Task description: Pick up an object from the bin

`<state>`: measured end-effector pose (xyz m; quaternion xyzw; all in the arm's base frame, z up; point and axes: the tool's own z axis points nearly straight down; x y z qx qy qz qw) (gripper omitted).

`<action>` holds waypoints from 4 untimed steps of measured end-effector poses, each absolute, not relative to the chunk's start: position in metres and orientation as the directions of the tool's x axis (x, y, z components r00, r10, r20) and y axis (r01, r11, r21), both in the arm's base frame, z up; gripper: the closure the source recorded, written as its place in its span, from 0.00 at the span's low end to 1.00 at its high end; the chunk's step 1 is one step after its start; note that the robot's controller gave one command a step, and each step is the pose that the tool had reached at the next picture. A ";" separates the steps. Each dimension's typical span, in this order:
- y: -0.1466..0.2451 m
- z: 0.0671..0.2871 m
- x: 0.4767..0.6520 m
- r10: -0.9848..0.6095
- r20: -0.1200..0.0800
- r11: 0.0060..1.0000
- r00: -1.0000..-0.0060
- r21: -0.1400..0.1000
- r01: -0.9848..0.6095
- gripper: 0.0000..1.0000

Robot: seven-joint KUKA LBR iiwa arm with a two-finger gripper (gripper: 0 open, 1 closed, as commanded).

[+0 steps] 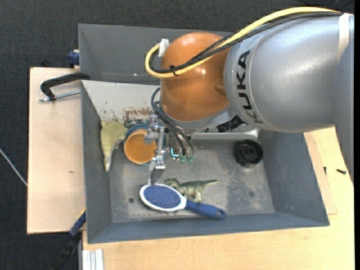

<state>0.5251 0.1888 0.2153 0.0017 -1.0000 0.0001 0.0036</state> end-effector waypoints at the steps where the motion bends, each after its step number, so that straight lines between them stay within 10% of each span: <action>1: 0.169 0.115 0.548 -0.020 -0.013 1.000 -1.000 0.004 -0.021 0.00; 2: 0.152 0.135 0.568 -0.413 -0.009 0.911 -0.910 -0.001 -0.413 0.00; 4: 0.156 0.116 0.569 -0.499 -0.007 0.866 -0.866 0.000 -0.499 0.00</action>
Offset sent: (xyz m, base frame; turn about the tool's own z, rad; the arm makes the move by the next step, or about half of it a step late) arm 0.0265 -0.0286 -0.1453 -0.0222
